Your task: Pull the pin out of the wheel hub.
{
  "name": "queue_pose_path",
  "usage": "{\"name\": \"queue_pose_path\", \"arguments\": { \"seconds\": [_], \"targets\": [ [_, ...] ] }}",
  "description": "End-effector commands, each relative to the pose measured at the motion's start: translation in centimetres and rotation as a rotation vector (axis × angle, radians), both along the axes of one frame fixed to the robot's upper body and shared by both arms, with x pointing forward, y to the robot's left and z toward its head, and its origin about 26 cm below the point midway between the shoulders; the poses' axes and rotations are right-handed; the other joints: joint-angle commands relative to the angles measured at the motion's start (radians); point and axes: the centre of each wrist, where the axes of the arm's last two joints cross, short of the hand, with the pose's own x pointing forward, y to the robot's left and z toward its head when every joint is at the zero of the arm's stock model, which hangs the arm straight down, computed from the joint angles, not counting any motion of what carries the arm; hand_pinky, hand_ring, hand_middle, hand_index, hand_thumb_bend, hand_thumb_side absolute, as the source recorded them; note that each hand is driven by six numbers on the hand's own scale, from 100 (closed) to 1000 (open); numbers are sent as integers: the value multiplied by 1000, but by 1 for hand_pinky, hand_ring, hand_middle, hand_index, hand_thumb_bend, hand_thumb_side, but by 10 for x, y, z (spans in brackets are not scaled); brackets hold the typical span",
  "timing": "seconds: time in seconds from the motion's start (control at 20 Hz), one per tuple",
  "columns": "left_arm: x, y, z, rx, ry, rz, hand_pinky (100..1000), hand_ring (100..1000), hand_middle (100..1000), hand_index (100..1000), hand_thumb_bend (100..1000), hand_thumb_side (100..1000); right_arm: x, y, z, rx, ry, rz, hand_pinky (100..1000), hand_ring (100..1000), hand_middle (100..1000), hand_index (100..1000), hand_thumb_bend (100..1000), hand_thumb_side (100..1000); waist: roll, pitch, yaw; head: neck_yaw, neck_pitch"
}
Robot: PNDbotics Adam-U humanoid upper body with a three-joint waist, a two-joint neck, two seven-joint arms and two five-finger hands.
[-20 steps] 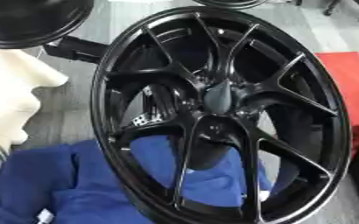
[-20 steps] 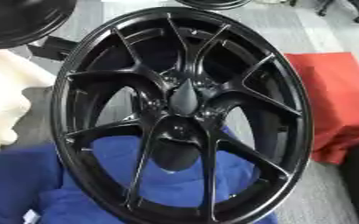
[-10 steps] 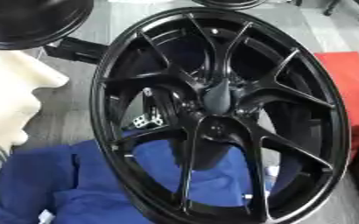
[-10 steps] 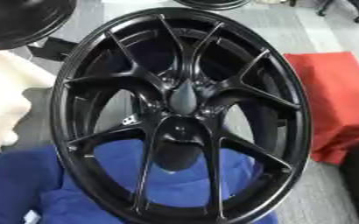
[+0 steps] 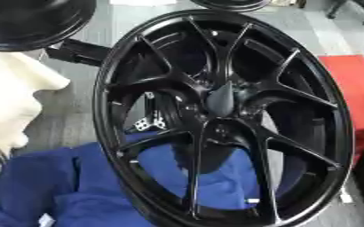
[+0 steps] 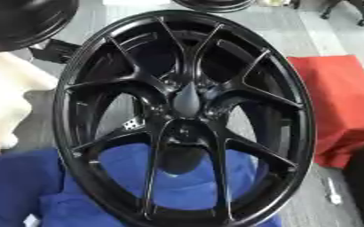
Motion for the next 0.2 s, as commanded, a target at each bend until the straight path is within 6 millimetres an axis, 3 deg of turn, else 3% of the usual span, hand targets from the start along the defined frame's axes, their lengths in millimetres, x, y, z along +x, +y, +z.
{"name": "queue_pose_path", "arguments": {
  "seconds": [0.05,0.2],
  "targets": [
    [-2,-1,11,30,-29,-15,781,760,699,746,524,595,-8,9,12,-30,-24,44,845,821,777,824,100,377,0,-30,0,-3,5],
    [-1,-1,12,33,-32,-18,781,760,699,746,525,595,-8,15,12,-35,-16,75,841,820,775,823,100,413,1,-31,2,-4,4]
  ]
}}
